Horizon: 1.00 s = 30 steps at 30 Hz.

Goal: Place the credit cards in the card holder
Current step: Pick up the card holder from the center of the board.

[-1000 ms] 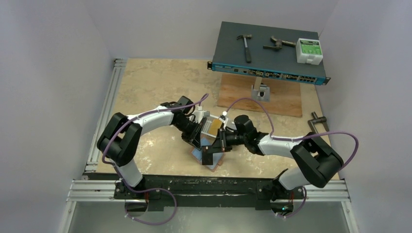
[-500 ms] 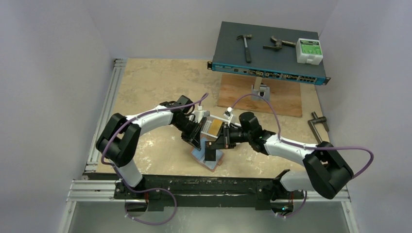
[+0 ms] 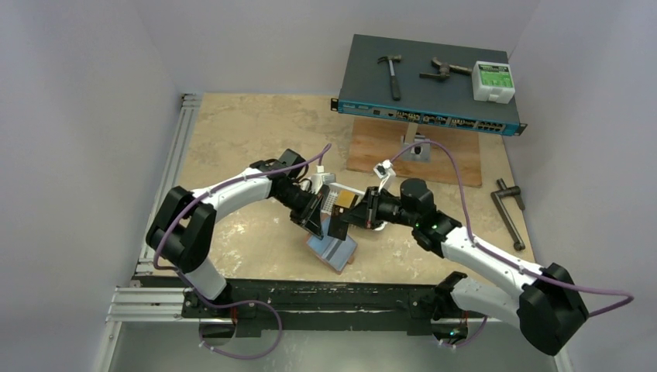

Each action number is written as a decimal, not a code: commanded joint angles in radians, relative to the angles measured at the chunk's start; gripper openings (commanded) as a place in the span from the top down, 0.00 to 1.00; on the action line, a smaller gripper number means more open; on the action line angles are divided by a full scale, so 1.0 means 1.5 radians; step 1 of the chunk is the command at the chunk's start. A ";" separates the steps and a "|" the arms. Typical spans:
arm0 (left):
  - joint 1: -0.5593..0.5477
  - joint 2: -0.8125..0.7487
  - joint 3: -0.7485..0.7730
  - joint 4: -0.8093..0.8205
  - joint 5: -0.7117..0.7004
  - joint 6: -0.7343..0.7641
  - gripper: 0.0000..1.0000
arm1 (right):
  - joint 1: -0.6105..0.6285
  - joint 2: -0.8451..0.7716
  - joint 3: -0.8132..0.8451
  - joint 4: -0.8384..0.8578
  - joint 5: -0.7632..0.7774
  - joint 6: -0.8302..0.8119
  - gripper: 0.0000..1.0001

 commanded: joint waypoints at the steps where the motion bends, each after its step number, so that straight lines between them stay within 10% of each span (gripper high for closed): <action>1: 0.004 -0.036 0.007 0.003 0.053 0.023 1.00 | -0.002 -0.057 -0.027 0.057 0.055 0.012 1.00; 30: 0.031 -0.186 0.171 -0.158 0.137 0.089 1.00 | -0.001 -0.255 -0.111 0.322 0.008 0.000 1.00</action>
